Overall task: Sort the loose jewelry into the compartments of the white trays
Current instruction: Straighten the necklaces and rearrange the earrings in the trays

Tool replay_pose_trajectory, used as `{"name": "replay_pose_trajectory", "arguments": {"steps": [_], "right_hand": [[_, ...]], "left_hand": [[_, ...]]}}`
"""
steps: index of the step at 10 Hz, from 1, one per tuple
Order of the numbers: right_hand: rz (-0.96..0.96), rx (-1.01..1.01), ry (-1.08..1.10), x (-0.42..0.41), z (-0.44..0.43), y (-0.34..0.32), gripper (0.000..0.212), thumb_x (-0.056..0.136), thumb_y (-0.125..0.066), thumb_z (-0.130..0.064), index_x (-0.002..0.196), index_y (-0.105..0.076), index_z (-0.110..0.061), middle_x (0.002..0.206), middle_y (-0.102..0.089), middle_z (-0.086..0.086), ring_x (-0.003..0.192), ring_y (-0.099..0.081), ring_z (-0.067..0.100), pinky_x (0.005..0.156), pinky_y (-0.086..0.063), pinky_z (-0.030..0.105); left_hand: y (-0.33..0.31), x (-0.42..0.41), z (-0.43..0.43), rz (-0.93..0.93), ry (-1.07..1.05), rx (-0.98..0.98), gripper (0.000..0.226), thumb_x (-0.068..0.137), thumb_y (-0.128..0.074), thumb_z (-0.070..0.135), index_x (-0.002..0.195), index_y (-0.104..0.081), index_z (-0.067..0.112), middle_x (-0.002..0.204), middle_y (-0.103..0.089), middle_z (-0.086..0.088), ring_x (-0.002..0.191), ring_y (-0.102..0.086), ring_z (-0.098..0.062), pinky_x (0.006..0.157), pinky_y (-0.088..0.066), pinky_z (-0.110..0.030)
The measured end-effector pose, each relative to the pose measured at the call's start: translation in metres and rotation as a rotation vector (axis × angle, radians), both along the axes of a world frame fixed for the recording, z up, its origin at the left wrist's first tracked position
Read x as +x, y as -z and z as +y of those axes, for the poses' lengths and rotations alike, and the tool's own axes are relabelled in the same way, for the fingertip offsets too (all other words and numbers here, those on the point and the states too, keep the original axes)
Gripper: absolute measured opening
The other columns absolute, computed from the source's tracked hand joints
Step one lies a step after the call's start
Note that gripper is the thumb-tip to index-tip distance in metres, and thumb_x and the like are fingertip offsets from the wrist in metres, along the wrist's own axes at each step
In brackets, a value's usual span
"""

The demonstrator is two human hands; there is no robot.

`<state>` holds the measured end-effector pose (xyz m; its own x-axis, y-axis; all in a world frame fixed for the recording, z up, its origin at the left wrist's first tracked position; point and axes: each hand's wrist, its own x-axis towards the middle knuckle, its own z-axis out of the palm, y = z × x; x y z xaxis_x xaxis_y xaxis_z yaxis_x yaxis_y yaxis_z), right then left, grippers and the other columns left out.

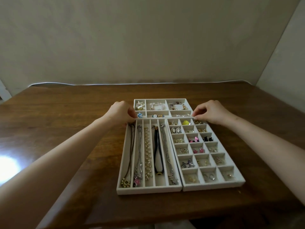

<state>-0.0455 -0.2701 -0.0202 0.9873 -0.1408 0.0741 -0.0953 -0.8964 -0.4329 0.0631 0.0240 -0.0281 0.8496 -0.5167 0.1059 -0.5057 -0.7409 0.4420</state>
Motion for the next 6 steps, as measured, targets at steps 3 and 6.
{"name": "replay_pose_trajectory", "arguments": {"steps": [3,6], "right_hand": [[-0.027,0.037,0.037,-0.002,0.002,0.010,0.011,0.088,-0.064,-0.016,0.098,-0.068,-0.016,0.099,-0.064,0.000,0.093,-0.058,0.013,0.065,-0.038,0.014],[-0.455,0.176,-0.055,-0.075,0.043,-0.031,0.018,0.089,-0.062,-0.015,0.104,-0.064,-0.024,0.102,-0.065,-0.005,0.095,-0.061,0.007,0.077,-0.052,0.019]], "left_hand": [[0.008,-0.005,0.007,0.021,-0.023,-0.050,0.014,0.086,-0.064,0.017,0.099,-0.067,0.019,0.103,-0.066,-0.001,0.091,-0.058,-0.012,0.077,-0.049,-0.027],[-0.028,-0.095,0.049,-0.111,0.068,-0.606,0.029,0.087,-0.062,0.009,0.110,-0.058,0.026,0.105,-0.064,0.009,0.096,-0.062,-0.006,0.084,-0.052,-0.025]]}}
